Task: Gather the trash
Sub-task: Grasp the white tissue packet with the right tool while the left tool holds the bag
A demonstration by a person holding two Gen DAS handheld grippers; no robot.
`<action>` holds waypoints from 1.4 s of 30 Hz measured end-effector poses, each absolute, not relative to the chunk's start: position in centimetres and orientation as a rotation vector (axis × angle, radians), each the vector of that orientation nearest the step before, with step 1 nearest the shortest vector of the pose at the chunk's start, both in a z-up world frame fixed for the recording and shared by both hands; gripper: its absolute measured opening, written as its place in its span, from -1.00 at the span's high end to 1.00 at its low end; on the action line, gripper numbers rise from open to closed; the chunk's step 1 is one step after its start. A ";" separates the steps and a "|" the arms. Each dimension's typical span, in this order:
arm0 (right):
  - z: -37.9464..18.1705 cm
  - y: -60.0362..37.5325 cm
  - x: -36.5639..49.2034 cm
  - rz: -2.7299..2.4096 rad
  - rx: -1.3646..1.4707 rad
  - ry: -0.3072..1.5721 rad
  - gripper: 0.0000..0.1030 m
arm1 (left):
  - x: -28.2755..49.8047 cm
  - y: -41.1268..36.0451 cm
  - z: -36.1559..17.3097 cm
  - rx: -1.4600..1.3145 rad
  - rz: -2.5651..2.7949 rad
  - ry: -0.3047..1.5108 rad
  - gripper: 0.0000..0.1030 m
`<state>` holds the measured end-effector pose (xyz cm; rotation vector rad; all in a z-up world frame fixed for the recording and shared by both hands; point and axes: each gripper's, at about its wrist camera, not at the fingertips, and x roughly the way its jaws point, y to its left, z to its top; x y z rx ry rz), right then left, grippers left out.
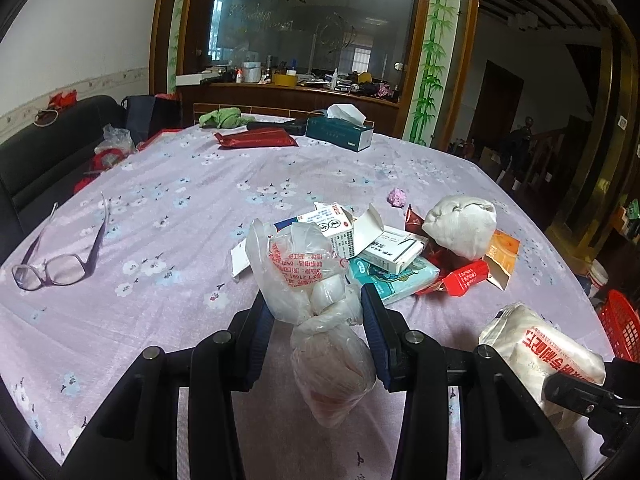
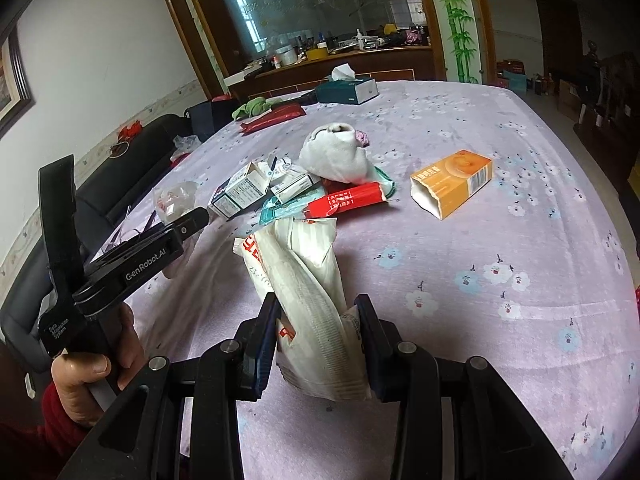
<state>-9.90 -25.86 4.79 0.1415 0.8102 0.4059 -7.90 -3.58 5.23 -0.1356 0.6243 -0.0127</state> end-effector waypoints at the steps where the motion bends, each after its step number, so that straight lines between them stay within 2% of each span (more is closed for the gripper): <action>1: 4.9 -26.0 -10.0 0.404 0.145 0.808 0.21 | -7.9 -3.7 5.3 -0.131 -0.013 0.623 0.19; 42: 5.8 -31.1 -11.8 0.351 0.239 0.741 0.21 | -10.4 -10.6 7.0 0.059 -0.038 0.574 0.19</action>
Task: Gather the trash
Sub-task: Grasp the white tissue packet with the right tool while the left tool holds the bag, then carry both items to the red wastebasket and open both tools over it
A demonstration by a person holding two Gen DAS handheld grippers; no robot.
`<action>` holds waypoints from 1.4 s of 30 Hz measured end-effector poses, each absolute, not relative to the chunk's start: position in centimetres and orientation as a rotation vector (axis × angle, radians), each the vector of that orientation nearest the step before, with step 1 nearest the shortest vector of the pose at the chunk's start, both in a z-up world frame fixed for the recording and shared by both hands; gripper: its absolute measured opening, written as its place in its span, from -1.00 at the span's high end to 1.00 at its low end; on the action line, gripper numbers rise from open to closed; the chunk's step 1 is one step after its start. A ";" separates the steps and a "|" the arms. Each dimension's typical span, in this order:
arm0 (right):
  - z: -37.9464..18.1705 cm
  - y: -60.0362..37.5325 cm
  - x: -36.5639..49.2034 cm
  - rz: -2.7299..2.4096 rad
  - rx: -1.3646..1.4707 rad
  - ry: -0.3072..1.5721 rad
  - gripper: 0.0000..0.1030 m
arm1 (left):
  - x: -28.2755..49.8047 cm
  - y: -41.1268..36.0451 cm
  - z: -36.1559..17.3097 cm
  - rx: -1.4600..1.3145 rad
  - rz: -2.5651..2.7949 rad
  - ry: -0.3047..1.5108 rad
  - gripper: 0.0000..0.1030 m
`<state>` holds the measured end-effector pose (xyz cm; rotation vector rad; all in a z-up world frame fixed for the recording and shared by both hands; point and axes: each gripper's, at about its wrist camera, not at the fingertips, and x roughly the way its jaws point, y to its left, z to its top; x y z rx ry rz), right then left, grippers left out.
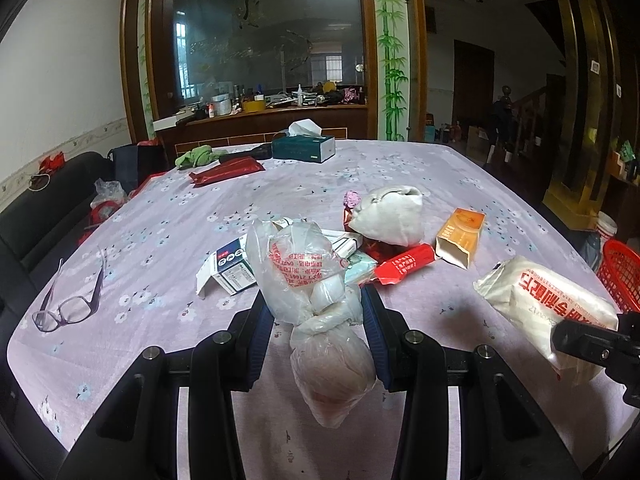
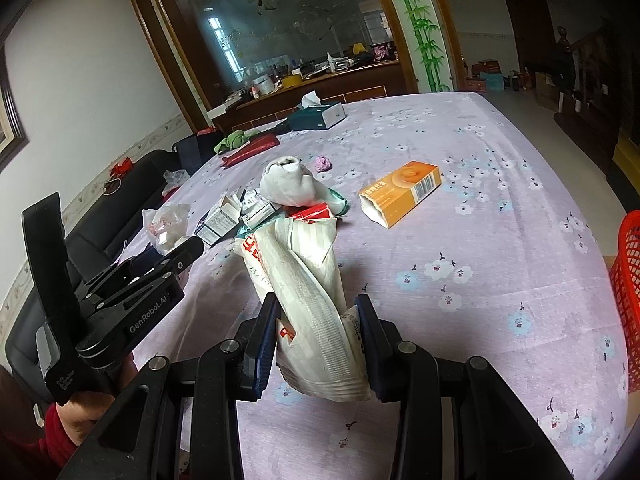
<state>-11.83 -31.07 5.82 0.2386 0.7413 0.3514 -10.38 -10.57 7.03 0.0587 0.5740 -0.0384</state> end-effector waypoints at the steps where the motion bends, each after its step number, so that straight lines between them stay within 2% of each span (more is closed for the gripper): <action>1: 5.8 -31.1 -11.9 0.351 0.240 0.741 0.21 | -10.4 -10.7 7.0 0.063 -0.040 0.574 0.19; 32: 5.7 -35.5 -12.9 0.294 0.328 0.711 0.21 | -10.4 -15.4 6.1 0.118 -0.133 0.642 0.19; 42: 6.7 -41.8 -14.2 0.137 0.432 0.668 0.21 | -10.2 -20.2 6.5 0.123 -0.340 0.723 0.19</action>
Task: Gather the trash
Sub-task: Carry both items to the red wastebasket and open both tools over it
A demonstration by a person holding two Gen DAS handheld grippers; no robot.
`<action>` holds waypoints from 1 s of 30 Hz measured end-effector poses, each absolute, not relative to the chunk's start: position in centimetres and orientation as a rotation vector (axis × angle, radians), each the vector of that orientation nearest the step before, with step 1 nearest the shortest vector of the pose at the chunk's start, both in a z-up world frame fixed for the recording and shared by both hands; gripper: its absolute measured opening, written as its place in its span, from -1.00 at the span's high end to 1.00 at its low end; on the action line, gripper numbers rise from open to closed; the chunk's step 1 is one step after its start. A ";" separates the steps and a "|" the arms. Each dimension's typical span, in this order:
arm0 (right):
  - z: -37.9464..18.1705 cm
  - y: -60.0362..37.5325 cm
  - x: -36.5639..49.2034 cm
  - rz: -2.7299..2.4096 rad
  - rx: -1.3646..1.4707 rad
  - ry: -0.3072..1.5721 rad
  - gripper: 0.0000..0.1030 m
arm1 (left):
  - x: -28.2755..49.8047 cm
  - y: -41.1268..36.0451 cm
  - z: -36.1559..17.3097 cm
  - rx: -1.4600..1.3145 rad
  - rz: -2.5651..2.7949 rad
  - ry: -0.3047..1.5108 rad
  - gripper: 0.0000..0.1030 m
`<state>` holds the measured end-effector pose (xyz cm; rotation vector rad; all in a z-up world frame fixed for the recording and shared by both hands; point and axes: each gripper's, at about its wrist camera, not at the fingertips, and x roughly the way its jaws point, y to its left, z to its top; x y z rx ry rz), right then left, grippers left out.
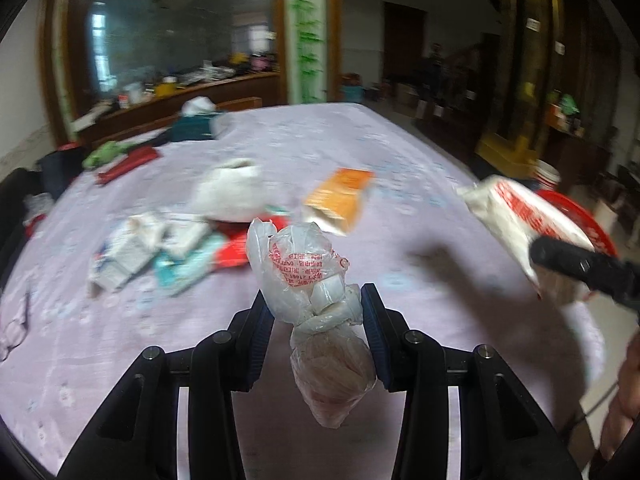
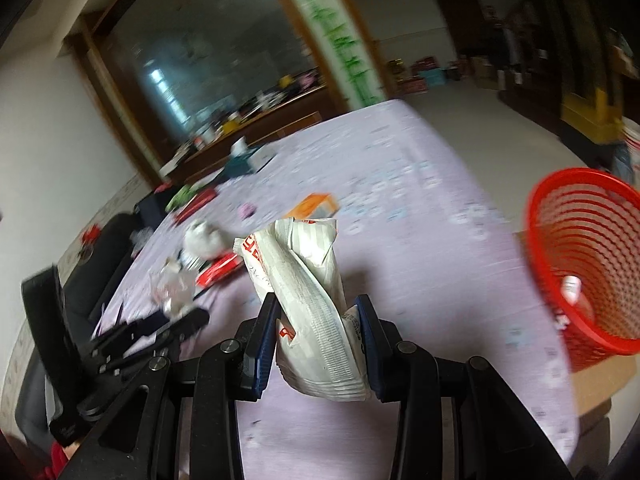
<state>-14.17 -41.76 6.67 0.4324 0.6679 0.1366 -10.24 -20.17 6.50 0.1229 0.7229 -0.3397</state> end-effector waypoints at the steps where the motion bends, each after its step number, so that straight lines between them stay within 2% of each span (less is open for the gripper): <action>1: 6.8 -42.8 -14.5 0.108 0.448 0.660 0.21 | -10.2 -21.2 6.6 0.126 -0.382 0.738 0.19; 17: 7.6 -58.2 -19.9 -0.281 0.650 0.562 0.20 | -10.6 -38.0 10.3 0.187 -0.819 0.793 0.19; 25: 7.5 -63.0 -20.9 -0.379 0.703 0.537 0.15 | -9.6 -46.6 9.9 0.224 -0.949 0.837 0.18; 26: 7.5 -63.3 -20.7 -0.387 0.700 0.540 0.12 | -9.3 -47.6 9.7 0.226 -0.958 0.845 0.15; 28: 7.4 -64.1 -20.3 -0.409 0.698 0.547 -0.02 | -8.9 -48.7 9.2 0.231 -0.968 0.857 -0.09; 30: 7.4 -64.4 -20.3 -0.412 0.703 0.542 -0.02 | -8.6 -48.9 8.9 0.220 -0.951 0.857 -0.18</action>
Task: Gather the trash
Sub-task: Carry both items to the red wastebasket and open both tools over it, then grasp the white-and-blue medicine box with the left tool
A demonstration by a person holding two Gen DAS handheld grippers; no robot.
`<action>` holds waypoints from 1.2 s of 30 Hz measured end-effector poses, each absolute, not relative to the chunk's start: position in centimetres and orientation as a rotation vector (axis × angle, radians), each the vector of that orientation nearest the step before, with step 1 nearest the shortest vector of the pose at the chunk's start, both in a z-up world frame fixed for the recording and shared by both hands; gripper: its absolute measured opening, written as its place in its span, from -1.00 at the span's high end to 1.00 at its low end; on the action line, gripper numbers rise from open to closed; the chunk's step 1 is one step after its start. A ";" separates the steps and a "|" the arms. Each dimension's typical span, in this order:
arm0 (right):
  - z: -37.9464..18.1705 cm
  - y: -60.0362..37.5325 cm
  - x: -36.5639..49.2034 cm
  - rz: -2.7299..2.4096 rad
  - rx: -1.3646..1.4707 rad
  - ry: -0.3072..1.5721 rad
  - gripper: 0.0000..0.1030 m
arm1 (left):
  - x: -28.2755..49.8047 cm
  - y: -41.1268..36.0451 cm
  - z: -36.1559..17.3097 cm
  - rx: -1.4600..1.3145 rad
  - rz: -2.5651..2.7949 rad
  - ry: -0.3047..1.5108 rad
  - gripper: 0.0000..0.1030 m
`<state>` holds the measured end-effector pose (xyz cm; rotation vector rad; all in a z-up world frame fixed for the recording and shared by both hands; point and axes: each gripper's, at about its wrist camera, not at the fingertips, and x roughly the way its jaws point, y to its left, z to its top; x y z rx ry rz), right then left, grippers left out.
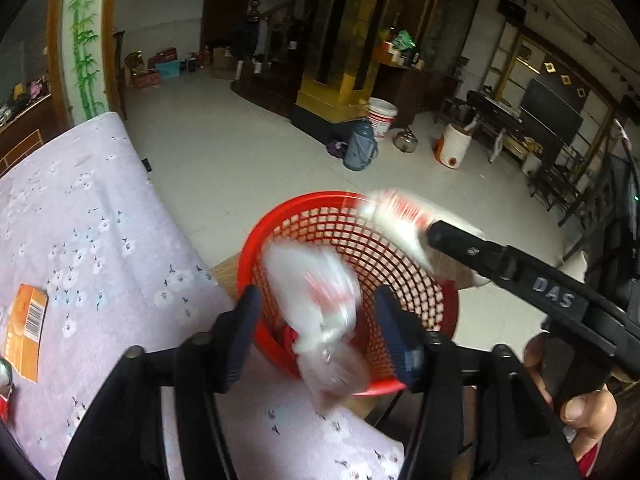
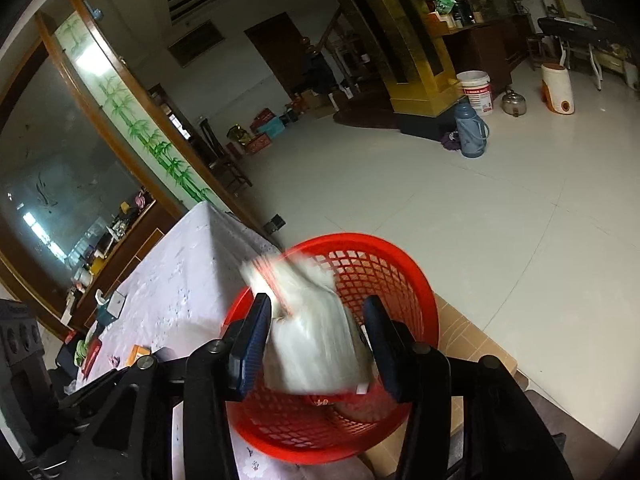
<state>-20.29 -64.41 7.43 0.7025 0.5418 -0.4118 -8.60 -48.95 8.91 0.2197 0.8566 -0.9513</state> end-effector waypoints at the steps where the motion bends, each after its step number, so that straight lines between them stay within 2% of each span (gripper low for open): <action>1: 7.5 -64.4 -20.5 -0.412 0.700 0.540 -0.02 | -8.5 -48.7 8.8 0.213 -0.955 0.861 -0.19; 10: 7.9 -60.8 -19.9 -0.331 0.657 0.550 -0.02 | -9.6 -41.9 9.1 0.212 -0.878 0.823 -0.25; 18: 7.7 -52.9 -16.6 -0.154 0.555 0.638 -0.02 | -10.7 -32.9 9.1 0.175 -0.780 0.796 -0.31; 33: 6.1 -41.2 -12.3 0.093 0.399 0.782 -0.02 | -7.1 -11.0 9.3 -0.005 -0.380 0.777 -0.31; 36: 6.1 -40.0 -12.0 0.124 0.382 0.794 -0.02 | -5.2 -6.8 9.3 -0.026 -0.308 0.772 -0.45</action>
